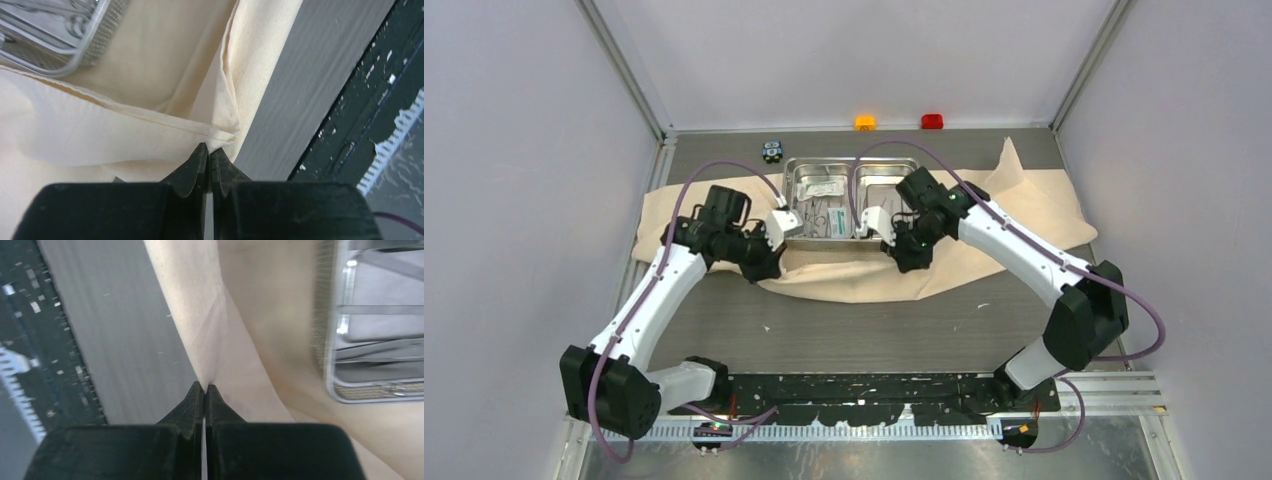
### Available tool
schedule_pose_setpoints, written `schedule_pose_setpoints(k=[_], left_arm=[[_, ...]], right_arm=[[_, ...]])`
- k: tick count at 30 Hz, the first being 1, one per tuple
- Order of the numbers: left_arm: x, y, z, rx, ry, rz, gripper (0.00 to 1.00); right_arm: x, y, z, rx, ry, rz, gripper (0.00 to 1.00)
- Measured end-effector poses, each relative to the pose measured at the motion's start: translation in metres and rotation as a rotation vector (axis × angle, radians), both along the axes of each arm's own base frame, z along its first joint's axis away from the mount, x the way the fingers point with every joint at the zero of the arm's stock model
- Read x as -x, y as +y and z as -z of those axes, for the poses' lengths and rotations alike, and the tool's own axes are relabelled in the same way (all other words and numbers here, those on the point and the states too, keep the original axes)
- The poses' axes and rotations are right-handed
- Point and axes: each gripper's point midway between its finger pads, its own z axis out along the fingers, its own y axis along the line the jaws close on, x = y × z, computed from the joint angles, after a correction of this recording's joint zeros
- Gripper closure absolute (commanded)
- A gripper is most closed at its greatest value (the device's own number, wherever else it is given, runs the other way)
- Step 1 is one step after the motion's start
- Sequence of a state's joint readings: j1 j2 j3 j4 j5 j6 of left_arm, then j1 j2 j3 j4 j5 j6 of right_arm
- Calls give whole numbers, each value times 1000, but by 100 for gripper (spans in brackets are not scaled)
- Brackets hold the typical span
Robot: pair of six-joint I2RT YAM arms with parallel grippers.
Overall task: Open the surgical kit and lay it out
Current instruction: Open the surgical kit at the center of the board.
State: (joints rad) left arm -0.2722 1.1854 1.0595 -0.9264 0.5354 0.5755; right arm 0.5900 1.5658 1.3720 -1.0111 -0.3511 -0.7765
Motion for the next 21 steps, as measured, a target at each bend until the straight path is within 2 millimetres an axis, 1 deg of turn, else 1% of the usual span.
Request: schedule_pose_setpoints(k=[1, 3, 7, 9, 11, 14, 15, 17, 18, 19, 21], left_arm=[[7, 1, 3, -15, 14, 13, 90], [23, 8, 10, -69, 62, 25, 86], [51, 33, 24, -197, 153, 14, 75], [65, 46, 30, -258, 196, 13, 70], [78, 58, 34, -315, 234, 12, 67], [89, 71, 34, -376, 258, 5, 66], [90, 74, 34, -392, 255, 3, 63], [90, 79, 33, -417, 244, -4, 51], [88, 81, 31, -426, 233, -8, 43], [83, 82, 28, -431, 215, -18, 37], [71, 81, 21, -418, 169, -48, 26]], right_arm=[[14, 0, 3, -5, 27, -6, 98], [36, 0, 8, -7, 68, -18, 96], [81, -10, 24, 36, 175, -25, 93], [98, -14, 34, 63, 227, -28, 92], [112, -15, 40, 82, 268, -35, 90], [125, -15, 44, 93, 300, -34, 84], [126, -15, 44, 92, 300, -31, 80], [126, -16, 39, 77, 278, -17, 70], [126, -17, 35, 67, 266, -8, 64], [125, -17, 30, 52, 243, -1, 58], [122, -18, 20, 28, 198, 19, 53]])
